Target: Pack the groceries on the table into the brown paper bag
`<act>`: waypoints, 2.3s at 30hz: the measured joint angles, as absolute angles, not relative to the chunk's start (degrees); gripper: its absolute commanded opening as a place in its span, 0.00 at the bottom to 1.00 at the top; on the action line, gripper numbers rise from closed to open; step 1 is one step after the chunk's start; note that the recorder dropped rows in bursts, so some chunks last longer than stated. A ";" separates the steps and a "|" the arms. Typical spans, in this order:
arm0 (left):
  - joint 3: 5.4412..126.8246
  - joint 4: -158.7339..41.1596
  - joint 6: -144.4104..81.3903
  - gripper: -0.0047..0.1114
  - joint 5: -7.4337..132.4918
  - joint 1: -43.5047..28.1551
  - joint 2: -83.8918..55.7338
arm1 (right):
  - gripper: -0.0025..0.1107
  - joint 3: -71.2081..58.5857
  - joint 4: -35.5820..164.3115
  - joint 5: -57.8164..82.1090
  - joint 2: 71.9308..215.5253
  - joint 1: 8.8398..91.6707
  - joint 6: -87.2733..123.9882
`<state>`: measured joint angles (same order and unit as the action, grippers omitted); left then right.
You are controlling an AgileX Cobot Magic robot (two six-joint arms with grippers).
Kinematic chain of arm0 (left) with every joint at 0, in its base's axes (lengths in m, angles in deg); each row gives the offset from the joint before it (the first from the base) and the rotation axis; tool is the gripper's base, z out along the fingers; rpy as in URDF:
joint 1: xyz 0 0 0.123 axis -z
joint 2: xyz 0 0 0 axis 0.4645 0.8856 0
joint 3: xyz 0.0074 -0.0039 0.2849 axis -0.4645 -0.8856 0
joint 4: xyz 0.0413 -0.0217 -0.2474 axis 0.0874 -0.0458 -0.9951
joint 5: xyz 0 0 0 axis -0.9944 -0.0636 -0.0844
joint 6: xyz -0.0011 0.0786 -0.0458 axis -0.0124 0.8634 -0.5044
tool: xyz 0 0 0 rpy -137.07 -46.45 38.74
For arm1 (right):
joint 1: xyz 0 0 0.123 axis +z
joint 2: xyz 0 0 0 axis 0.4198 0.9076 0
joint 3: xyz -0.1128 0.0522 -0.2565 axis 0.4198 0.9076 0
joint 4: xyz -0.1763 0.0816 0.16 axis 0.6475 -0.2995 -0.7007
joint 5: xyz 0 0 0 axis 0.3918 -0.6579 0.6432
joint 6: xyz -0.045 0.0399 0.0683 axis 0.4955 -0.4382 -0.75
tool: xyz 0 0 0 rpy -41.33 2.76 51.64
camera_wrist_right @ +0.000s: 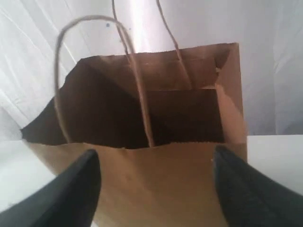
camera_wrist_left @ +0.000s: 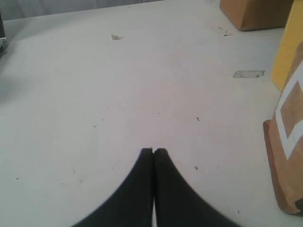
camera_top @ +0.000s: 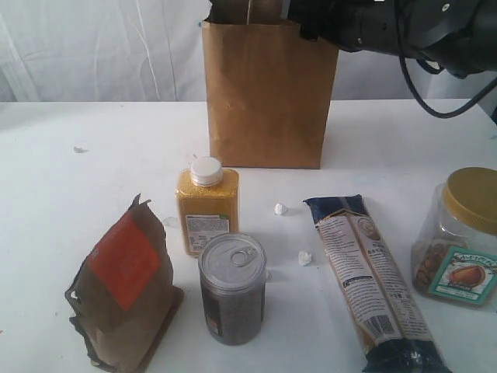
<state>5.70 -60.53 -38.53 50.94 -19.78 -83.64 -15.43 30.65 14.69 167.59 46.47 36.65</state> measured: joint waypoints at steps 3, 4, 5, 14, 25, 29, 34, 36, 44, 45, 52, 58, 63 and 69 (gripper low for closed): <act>5.70 -60.53 -38.53 0.04 50.94 -19.78 -83.64 | 0.48 -15.43 30.65 12.15 165.28 46.47 36.65; 5.70 -60.53 -38.53 0.04 50.94 -19.78 -83.64 | 0.43 -15.43 30.80 10.52 164.17 46.47 36.65; 5.70 -60.53 -38.53 0.04 50.94 -19.78 -83.64 | 0.39 -15.43 31.26 8.83 162.91 46.47 36.88; 5.70 -60.53 -38.53 0.04 50.94 -19.78 -83.64 | 0.02 -15.51 58.18 -17.88 150.99 46.47 38.84; 5.70 -60.53 -38.53 0.04 50.94 -19.78 -83.64 | 0.02 -6.77 78.34 -36.97 148.62 46.37 21.48; 5.70 -60.53 -38.53 0.04 50.94 -19.78 -83.64 | 0.02 -2.34 67.01 -31.62 148.23 47.58 25.21; 5.70 -60.53 -38.53 0.04 50.94 -19.78 -83.64 | 0.02 3.12 52.12 -24.48 148.81 48.80 35.03; 5.70 -60.53 -38.53 0.04 50.94 -19.78 -83.64 | 0.02 5.42 45.84 -21.49 150.72 48.78 37.25; 5.70 -60.53 -38.53 0.04 50.94 -19.78 -83.64 | 0.02 4.90 31.62 -25.57 155.38 51.80 46.74; 5.70 -60.53 -38.53 0.04 50.94 -19.78 -83.64 | 0.02 4.90 31.31 -26.18 155.38 52.60 47.08; 5.70 -60.53 -38.53 0.04 50.94 -19.78 -83.64 | 0.02 4.90 31.33 -26.12 155.38 58.13 56.98; 5.70 -60.53 -38.53 0.04 50.94 -19.78 -83.64 | 0.02 4.39 32.57 -25.46 155.38 61.82 57.64; 5.70 -60.53 -38.53 0.04 50.94 -19.78 -83.64 | 0.02 0.97 33.06 -30.99 155.39 65.26 62.40; 5.70 -60.53 -38.53 0.04 50.94 -19.78 -83.64 | 0.02 -0.28 39.38 -32.27 155.39 66.45 64.38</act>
<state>5.70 -60.53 -38.53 50.94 -19.78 -83.64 -0.28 39.38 -32.27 155.39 66.45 64.38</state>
